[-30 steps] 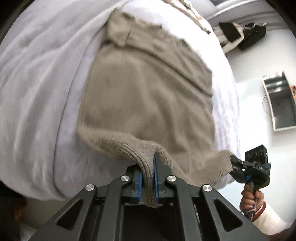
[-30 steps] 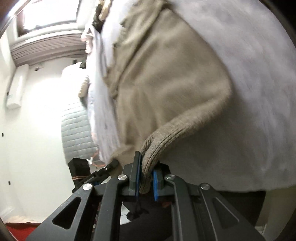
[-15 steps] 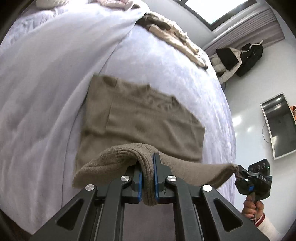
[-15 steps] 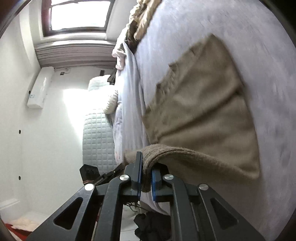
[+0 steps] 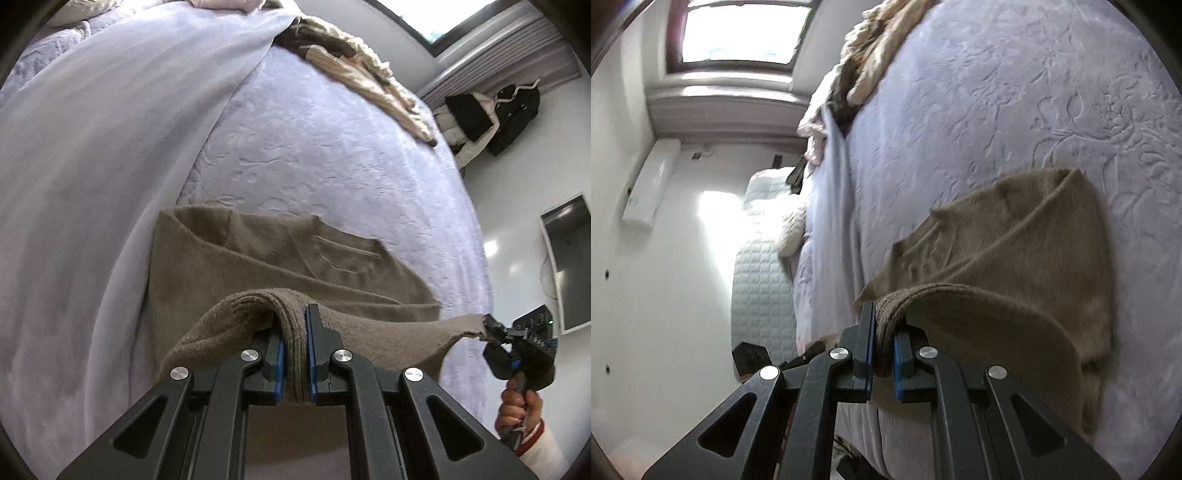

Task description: Fold small clothes

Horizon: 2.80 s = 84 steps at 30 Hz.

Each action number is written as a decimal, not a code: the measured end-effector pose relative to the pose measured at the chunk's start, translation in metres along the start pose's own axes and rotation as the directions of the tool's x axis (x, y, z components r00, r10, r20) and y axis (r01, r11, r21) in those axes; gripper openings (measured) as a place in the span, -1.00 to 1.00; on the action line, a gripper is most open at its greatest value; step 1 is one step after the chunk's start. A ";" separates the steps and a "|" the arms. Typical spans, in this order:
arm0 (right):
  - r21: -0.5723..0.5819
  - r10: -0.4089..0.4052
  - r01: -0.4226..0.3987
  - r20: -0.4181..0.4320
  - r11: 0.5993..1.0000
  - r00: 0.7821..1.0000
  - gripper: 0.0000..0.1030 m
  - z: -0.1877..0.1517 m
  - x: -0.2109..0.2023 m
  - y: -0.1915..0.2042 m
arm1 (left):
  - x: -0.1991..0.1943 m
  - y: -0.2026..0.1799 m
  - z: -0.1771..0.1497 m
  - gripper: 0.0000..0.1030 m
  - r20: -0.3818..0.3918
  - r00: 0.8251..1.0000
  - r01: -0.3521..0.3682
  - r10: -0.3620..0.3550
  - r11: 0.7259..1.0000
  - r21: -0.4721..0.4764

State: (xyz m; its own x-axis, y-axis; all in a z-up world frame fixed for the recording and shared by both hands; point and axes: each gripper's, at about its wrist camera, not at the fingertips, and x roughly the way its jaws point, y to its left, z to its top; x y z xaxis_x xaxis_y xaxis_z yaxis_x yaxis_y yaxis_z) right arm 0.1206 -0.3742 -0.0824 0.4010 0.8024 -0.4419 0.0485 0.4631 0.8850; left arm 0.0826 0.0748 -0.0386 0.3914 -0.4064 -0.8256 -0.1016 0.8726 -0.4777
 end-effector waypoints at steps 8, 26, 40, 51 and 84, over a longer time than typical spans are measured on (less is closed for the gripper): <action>0.113 -0.121 0.116 0.035 0.987 0.992 -0.83 0.039 0.050 -0.050 | 0.071 0.018 0.025 -0.77 -0.051 0.994 -0.098 0.100 0.994 0.040; -0.104 -0.337 0.335 0.005 0.936 0.942 0.20 0.049 0.066 -0.012 | 0.050 -0.011 0.016 1.00 0.022 0.972 -0.235 0.236 0.946 0.222; -0.122 -0.382 0.374 -0.052 0.919 0.923 0.14 0.034 0.093 -0.038 | 0.108 0.030 0.054 1.00 0.021 0.922 -0.386 0.387 0.910 0.151; -0.159 -0.435 0.427 -0.019 0.890 0.900 0.21 0.010 0.062 -0.017 | 0.042 0.010 0.014 1.00 0.091 0.889 -0.458 0.449 0.870 0.182; 0.033 -0.255 0.277 -0.295 0.960 0.921 0.28 -0.190 0.122 -0.004 | -0.024 0.075 -0.160 1.00 -0.175 0.956 -0.254 0.234 0.962 -0.102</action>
State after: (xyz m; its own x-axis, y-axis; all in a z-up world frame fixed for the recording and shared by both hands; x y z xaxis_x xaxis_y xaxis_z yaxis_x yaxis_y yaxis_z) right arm -0.0042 -0.2063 -0.1680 0.0869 0.7319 -0.6758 0.1880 0.6542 0.7326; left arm -0.0807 0.1068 -0.1026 0.1900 -0.2317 -0.9540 -0.2903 0.9150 -0.2801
